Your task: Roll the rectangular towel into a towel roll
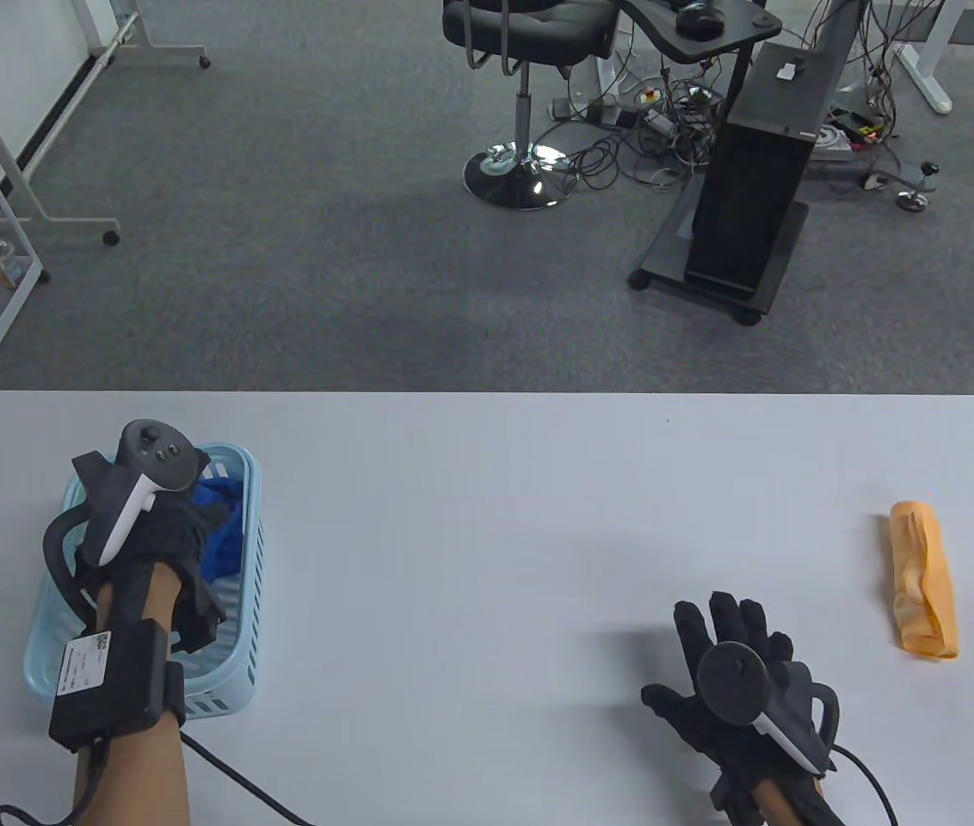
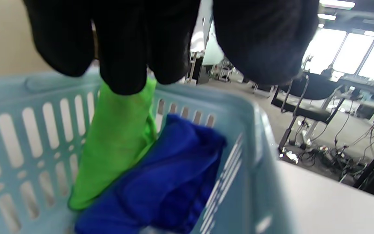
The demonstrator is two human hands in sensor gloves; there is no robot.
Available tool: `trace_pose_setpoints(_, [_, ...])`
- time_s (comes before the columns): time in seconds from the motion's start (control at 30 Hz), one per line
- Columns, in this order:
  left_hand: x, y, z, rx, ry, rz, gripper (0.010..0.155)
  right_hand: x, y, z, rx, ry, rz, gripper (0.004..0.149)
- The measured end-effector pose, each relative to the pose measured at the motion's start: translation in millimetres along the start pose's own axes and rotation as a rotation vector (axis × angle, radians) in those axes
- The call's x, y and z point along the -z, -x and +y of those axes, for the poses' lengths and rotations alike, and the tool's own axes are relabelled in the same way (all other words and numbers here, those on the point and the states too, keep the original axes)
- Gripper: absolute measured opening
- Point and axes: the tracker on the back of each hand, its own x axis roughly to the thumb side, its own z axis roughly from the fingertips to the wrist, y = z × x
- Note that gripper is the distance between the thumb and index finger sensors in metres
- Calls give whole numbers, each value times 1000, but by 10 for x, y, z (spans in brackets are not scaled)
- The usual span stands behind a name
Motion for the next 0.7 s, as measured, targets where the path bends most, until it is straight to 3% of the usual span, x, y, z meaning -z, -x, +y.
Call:
trace_pose_setpoints(0.27, [368, 47, -451, 111, 99, 65, 70, 31, 77, 62, -31, -78, 42, 98])
trace_pose_setpoints(0.5, [579, -3, -680, 128, 153, 82, 80, 57, 131, 117, -57, -126, 64, 98])
trace_pose_setpoints(0.7, [724, -91, -876, 249, 179, 124, 77, 70, 178, 135, -68, -145, 85, 98])
